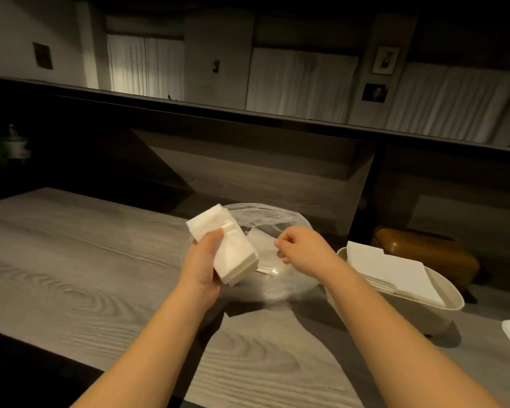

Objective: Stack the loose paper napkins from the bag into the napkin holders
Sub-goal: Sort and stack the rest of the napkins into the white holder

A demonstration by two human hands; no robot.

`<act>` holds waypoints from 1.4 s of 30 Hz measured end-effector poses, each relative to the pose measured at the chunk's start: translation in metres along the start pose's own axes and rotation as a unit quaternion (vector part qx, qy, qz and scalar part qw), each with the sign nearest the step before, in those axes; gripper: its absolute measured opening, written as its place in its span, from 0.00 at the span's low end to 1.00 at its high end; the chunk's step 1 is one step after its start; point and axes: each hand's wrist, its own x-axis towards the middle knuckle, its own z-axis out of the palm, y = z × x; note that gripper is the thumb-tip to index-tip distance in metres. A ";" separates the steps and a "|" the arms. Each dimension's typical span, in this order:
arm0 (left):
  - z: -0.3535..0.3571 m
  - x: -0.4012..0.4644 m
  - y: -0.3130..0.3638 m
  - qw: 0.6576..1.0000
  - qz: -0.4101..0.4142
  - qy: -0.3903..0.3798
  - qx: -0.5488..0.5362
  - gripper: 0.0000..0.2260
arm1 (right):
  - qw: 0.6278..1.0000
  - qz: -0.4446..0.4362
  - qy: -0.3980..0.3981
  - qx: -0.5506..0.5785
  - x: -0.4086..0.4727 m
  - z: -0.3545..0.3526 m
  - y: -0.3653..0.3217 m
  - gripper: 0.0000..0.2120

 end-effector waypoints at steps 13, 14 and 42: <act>-0.013 0.015 -0.004 0.994 0.067 0.061 -0.060 0.07 | 0.942 -0.049 -0.179 -0.278 0.069 0.053 -0.016 0.25; -0.013 0.015 -0.004 0.994 0.067 0.066 -0.060 0.06 | 0.931 -0.068 -0.159 -0.321 0.069 0.056 -0.015 0.26; -0.010 0.018 -0.015 0.997 0.046 0.050 -0.048 0.07 | 0.987 0.015 -0.105 -0.118 0.096 0.025 0.003 0.09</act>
